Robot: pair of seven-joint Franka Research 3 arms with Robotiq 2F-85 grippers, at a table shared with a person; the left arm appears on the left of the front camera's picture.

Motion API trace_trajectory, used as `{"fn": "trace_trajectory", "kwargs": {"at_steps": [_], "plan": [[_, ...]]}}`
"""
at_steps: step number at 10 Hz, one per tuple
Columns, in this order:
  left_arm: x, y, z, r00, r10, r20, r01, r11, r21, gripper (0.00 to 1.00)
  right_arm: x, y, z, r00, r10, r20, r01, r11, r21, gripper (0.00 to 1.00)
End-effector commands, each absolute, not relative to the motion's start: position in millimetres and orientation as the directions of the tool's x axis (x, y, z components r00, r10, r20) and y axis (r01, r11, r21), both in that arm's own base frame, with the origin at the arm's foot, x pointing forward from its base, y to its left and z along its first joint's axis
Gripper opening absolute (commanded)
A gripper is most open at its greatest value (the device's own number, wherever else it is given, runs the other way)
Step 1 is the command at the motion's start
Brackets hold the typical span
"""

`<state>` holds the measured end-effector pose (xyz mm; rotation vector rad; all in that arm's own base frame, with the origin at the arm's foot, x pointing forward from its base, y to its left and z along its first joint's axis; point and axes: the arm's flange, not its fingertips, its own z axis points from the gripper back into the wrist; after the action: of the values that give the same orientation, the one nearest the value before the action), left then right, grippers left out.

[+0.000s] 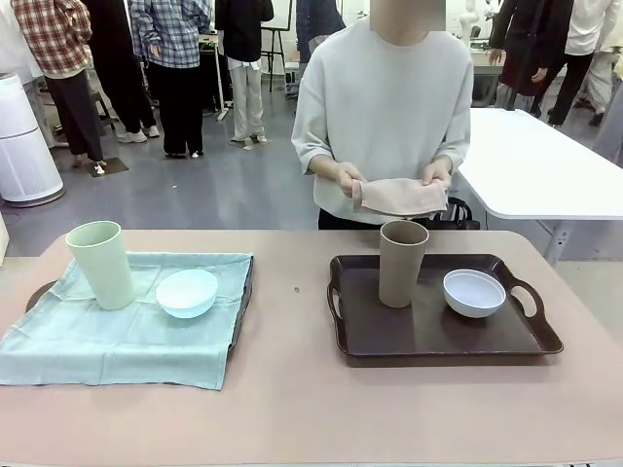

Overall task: Set up a tray with a mat and arrange the tableware.
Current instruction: Pick up the Picnic Bowl and Reusable plastic cup from the Handle tray in front of the human's position and hold them in the air.

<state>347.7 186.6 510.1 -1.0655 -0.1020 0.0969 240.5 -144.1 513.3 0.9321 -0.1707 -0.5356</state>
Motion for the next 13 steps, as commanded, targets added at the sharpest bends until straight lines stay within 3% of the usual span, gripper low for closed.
{"fn": "trace_trajectory", "kwargs": {"at_steps": [1, 13], "plan": [[346.8, 191.1, 505.9, 0.990, 0.139, 0.017, -0.050, 0.467, -0.883, 1.00, 237.4, -149.1, 514.3, 0.850, -0.519, -0.088, 0.362, 0.455, 0.813, 0.98], [346.8, 191.1, 505.9, 0.990, 0.139, 0.017, -0.050, 0.467, -0.883, 1.00, 237.4, -149.1, 514.3, 0.850, -0.519, -0.088, 0.362, 0.455, 0.813, 0.98]]}}
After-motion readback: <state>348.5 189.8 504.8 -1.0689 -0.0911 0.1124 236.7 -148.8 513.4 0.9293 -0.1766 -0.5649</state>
